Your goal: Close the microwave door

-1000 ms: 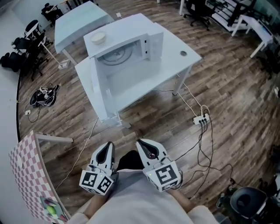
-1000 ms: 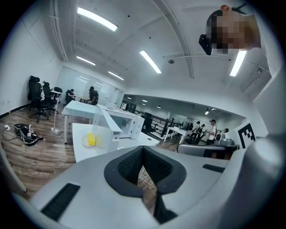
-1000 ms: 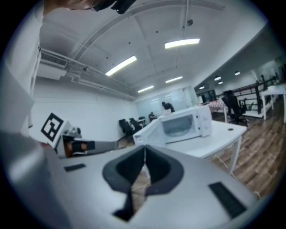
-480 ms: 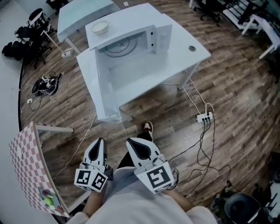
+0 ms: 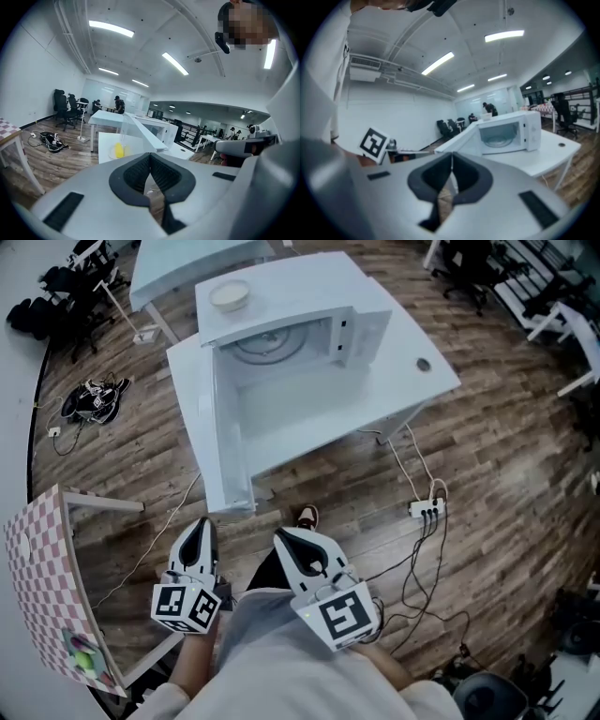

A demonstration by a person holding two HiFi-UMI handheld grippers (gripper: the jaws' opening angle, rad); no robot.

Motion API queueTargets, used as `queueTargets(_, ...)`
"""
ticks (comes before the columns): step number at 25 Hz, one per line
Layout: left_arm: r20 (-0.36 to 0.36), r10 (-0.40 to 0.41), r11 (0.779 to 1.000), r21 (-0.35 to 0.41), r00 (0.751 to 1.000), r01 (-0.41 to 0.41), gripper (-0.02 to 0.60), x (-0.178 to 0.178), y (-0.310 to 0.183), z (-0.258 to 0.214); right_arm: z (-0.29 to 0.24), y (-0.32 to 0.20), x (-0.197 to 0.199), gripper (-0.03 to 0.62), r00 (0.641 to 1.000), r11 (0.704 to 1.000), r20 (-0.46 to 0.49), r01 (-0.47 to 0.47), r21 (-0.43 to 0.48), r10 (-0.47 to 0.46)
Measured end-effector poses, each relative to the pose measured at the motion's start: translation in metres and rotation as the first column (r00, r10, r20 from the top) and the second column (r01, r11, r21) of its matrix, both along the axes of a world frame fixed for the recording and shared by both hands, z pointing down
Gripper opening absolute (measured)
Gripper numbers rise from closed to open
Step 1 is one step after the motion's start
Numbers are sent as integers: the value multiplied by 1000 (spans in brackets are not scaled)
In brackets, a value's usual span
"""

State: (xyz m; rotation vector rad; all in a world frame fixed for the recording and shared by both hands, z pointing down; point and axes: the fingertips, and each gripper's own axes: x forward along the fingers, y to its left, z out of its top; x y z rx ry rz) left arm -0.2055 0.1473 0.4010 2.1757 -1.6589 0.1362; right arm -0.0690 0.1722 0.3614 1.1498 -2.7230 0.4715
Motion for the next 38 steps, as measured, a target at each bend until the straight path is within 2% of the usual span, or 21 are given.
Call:
queueTargets(8, 0, -38, 999, -19, 999, 38, 18, -6, -23, 14, 3, -33, 6, 23, 1000, 999, -8, 23, -23, -24)
queueTargets(17, -14, -34, 999, -29, 999, 33, 18, -4, -48, 16, 6, -64, 14, 23, 999, 999, -21, 42, -29, -42)
queueTargets(38, -77, 128, 991, -38, 989, -131, 18, 47, -88, 16, 16, -108, 31, 23, 999, 998, -35, -15, -60, 13)
